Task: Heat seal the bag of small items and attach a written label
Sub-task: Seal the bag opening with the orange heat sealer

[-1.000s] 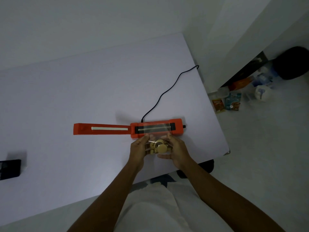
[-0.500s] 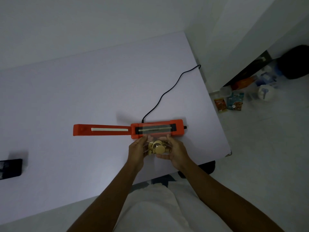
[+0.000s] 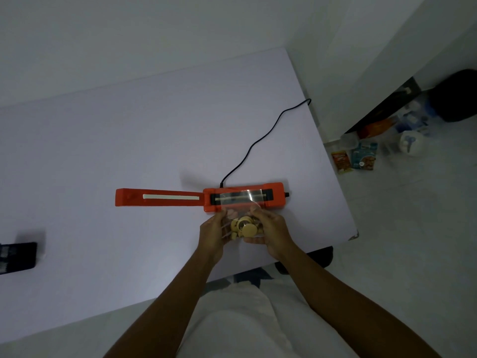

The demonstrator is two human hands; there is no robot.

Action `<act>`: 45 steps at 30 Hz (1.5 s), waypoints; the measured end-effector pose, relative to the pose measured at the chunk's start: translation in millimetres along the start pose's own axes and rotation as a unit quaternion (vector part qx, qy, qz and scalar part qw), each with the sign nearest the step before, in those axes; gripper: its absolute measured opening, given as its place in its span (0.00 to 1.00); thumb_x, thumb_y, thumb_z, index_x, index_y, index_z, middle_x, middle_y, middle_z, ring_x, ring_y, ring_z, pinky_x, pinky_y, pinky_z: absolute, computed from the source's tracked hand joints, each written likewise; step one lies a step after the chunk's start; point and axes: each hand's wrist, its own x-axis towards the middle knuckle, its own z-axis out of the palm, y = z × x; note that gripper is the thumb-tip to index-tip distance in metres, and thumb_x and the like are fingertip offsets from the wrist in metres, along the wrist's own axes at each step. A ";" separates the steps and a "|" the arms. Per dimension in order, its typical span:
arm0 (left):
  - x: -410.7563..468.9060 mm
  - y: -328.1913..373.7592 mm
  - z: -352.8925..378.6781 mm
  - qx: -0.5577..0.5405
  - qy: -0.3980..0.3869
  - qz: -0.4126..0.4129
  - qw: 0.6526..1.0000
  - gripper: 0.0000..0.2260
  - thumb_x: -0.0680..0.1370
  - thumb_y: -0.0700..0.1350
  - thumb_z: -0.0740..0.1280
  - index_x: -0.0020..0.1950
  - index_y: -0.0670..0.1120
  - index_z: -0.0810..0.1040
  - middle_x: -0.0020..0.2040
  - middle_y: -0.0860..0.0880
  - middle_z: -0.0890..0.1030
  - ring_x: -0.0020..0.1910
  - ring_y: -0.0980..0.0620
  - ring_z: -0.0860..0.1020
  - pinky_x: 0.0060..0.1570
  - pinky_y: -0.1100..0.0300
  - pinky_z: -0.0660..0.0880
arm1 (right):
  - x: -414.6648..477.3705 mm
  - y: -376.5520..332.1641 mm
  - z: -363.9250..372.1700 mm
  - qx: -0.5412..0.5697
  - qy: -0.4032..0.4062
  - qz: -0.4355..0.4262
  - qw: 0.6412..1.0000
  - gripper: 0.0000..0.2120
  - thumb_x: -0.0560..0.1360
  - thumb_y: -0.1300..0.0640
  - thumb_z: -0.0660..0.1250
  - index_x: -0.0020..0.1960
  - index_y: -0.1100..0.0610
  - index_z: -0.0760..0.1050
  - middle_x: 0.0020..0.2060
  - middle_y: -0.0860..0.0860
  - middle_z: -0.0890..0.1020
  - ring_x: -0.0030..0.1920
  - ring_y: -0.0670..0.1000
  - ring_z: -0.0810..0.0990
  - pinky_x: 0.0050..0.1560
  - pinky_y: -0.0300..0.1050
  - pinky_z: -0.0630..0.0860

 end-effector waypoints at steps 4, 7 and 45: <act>-0.9 2.7 0.7 0.001 0.012 -0.003 1.000 0.13 0.80 0.50 0.61 0.53 0.43 0.80 0.47 0.43 0.85 0.47 0.43 0.83 0.47 0.50 0.80 | 1.0 0.5 1.8 0.012 0.016 -0.004 1.000 0.18 0.75 0.47 0.71 0.52 0.63 0.82 0.46 0.63 0.86 0.44 0.61 0.87 0.39 0.57 0.83; -1.2 3.7 -0.2 0.001 0.015 -0.005 1.000 0.13 0.81 0.50 0.61 0.54 0.42 0.80 0.48 0.42 0.85 0.48 0.43 0.83 0.45 0.51 0.79 | 1.0 0.4 2.5 0.027 0.021 0.004 0.999 0.18 0.77 0.47 0.68 0.50 0.64 0.82 0.44 0.62 0.86 0.44 0.62 0.86 0.40 0.58 0.83; -7.3 6.9 -3.0 -0.015 0.013 -0.005 1.000 0.11 0.80 0.50 0.62 0.51 0.44 0.80 0.47 0.44 0.85 0.47 0.44 0.83 0.47 0.50 0.79 | -4.7 2.0 4.6 0.035 0.016 -0.003 0.999 0.20 0.79 0.45 0.64 0.46 0.61 0.84 0.43 0.62 0.86 0.42 0.62 0.86 0.41 0.60 0.83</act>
